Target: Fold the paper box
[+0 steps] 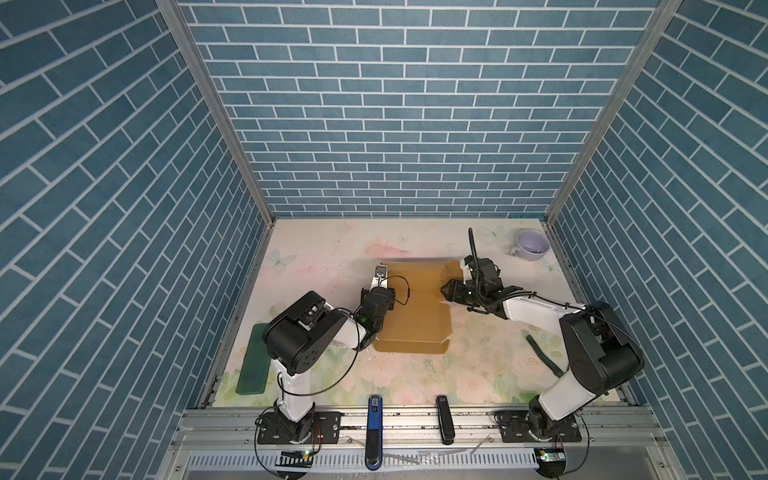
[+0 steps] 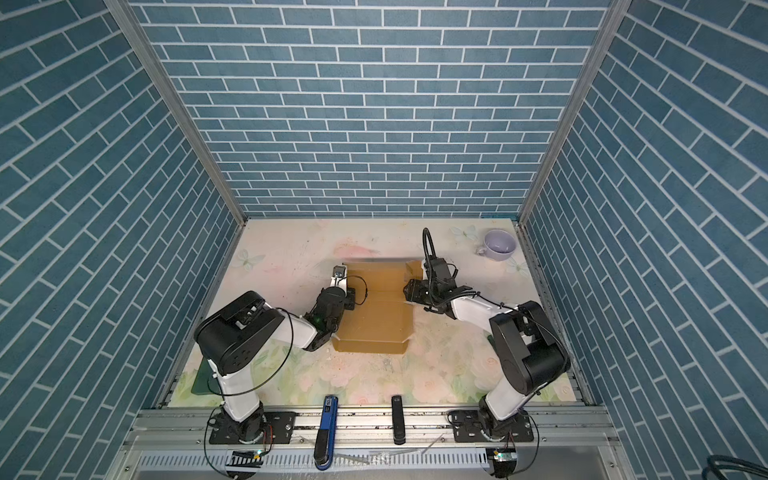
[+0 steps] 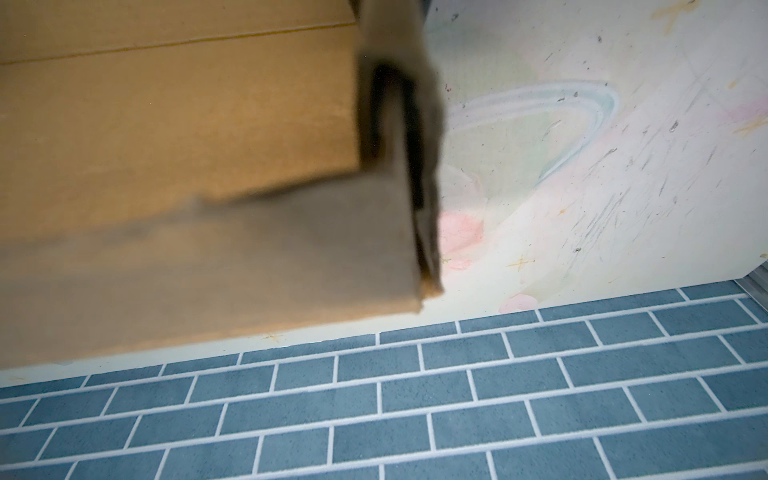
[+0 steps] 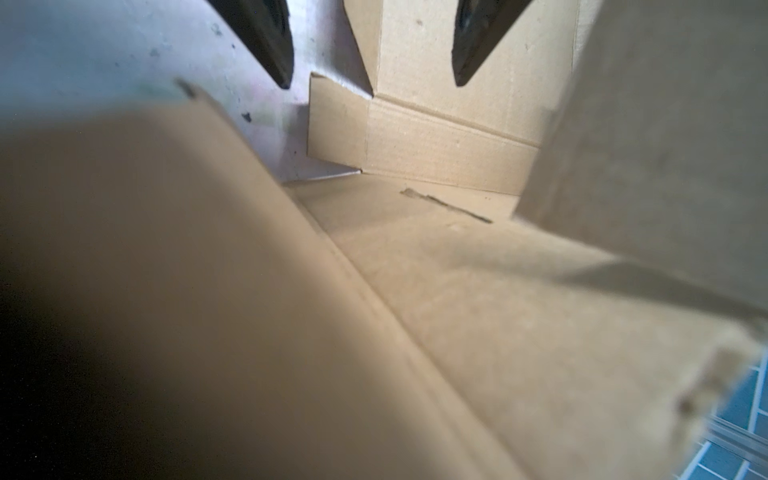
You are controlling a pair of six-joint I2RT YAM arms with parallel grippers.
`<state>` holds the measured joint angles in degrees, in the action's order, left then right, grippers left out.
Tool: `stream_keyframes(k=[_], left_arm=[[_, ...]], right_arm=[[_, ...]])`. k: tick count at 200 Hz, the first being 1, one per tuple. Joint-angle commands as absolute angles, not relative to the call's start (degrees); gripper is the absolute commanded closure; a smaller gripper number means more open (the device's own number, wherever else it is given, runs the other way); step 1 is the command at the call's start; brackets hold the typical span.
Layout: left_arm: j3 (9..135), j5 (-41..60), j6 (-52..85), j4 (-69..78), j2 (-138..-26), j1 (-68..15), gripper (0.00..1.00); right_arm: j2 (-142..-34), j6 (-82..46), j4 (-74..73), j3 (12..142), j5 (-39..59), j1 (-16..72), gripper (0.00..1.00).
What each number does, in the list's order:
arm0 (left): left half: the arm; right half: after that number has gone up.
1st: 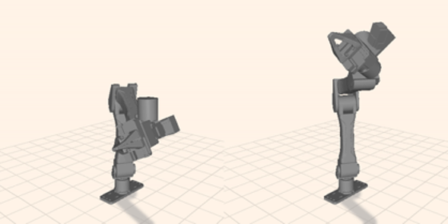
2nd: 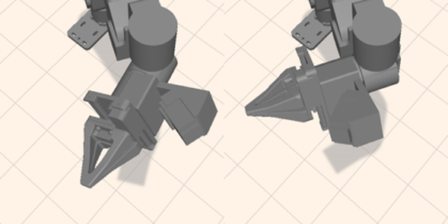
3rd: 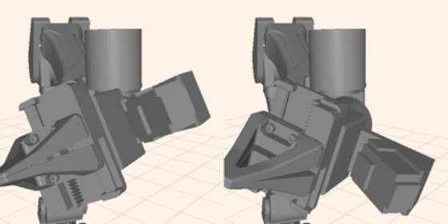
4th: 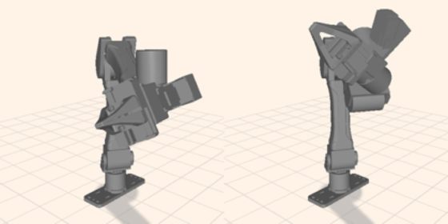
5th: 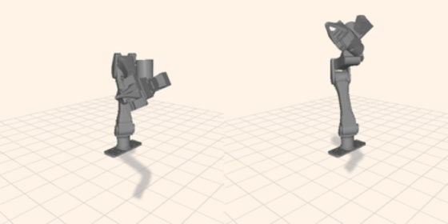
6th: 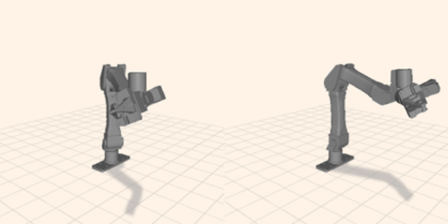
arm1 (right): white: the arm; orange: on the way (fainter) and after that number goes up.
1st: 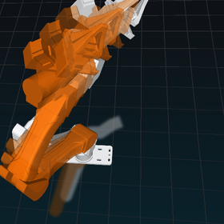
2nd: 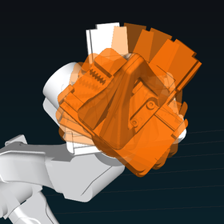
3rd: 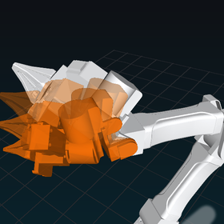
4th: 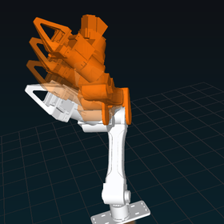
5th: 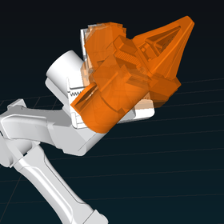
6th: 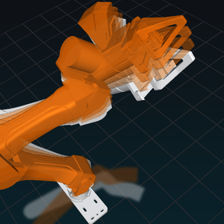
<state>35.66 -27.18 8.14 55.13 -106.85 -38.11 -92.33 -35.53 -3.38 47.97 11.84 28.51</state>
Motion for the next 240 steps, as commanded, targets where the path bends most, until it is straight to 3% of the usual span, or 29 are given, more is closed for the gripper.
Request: stream_keyframes(k=[1, 104, 240], left_arm=[[35.2, -27.3, 8.4, 55.2, -107.9, -37.8, 1.00], [35.3, -27.3, 8.8, 55.3, -108.2, -37.8, 1.00], [35.5, -26.6, 8.7, 55.7, -109.3, -37.8, 1.00]], right_arm=[[-89.9, -34.5, 0.8, 47.8, 10.8, 30.9, 0.40], [-86.0, -35.8, 3.4, 47.4, 7.6, 37.3, 0.40], [-95.5, -32.8, -3.2, 49.6, 7.6, 31.1, 0.39]])
